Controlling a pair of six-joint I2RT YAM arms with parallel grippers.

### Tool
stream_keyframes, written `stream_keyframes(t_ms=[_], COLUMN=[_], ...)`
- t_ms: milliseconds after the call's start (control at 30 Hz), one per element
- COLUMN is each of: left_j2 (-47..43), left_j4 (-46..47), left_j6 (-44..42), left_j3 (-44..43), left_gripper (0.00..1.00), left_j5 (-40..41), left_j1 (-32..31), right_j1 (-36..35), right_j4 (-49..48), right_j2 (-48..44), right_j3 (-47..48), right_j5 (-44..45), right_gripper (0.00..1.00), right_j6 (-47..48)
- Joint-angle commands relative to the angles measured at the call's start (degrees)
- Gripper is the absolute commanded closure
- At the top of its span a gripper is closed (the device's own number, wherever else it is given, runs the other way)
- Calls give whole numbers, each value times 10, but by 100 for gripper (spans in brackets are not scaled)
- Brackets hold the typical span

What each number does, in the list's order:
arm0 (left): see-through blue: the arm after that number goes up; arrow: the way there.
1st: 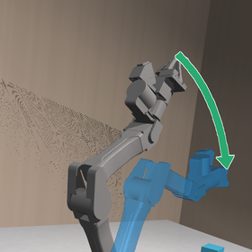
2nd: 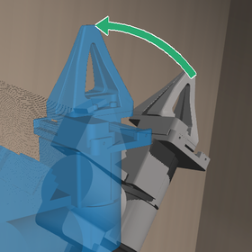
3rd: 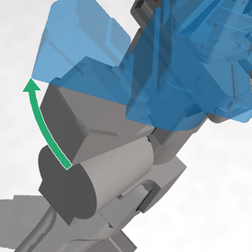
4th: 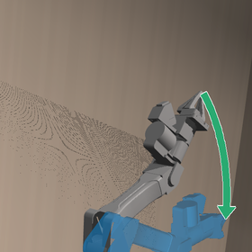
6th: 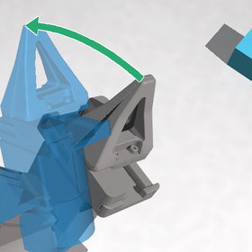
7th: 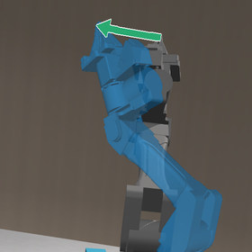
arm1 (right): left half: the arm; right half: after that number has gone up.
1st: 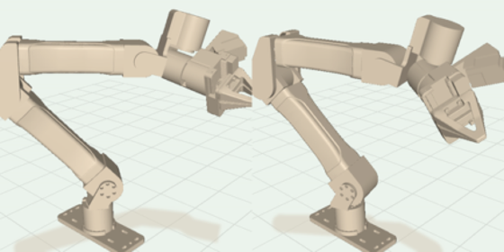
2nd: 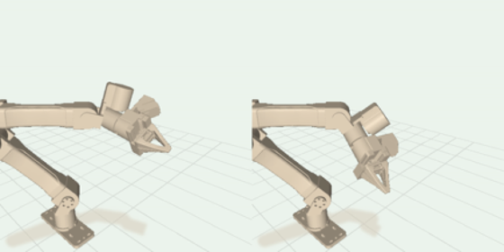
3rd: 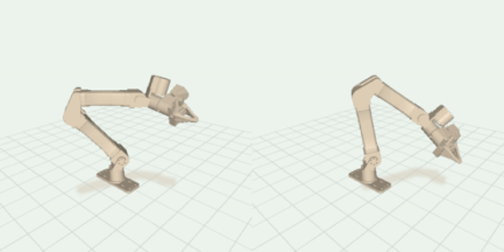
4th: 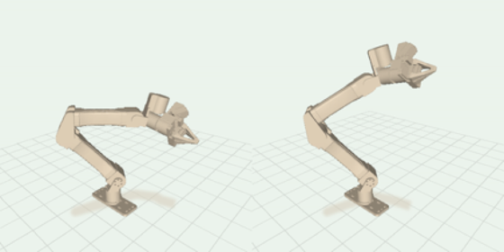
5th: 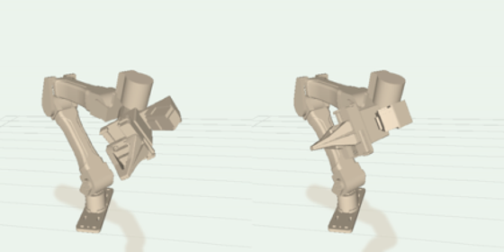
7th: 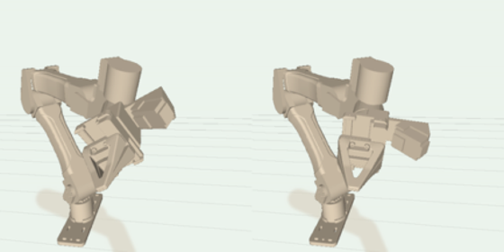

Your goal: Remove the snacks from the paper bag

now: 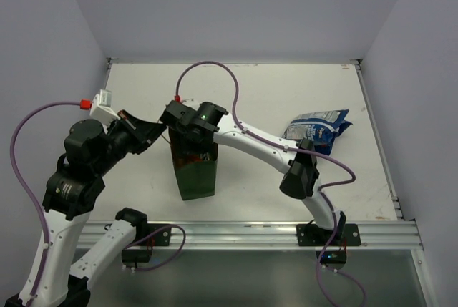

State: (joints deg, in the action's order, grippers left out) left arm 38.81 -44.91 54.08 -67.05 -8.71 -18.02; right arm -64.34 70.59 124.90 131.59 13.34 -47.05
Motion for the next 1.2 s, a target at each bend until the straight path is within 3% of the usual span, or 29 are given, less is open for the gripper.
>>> stream_keyframes(t_ms=[0,400,700,1167], left_j2=[-4,-13,-7,4], left_j4=[-11,-59,-65,-75], left_j6=[5,-4,-14,-32], left_j3=[-9,-13,-12,-3], left_gripper=[100,100,100,100], left_j5=[1,18,21,27], left_j1=[3,3,3,3], right_j1=[5,11,11,20], right_j4=[-11,-56,-70,-106], right_j2=[-26,-41,-27,-26], right_j3=[-25,-123,-136,-201], right_j5=[-8,-52,-53,-60], right_gripper=[31,25,31,32], right_j6=[6,6,5,10])
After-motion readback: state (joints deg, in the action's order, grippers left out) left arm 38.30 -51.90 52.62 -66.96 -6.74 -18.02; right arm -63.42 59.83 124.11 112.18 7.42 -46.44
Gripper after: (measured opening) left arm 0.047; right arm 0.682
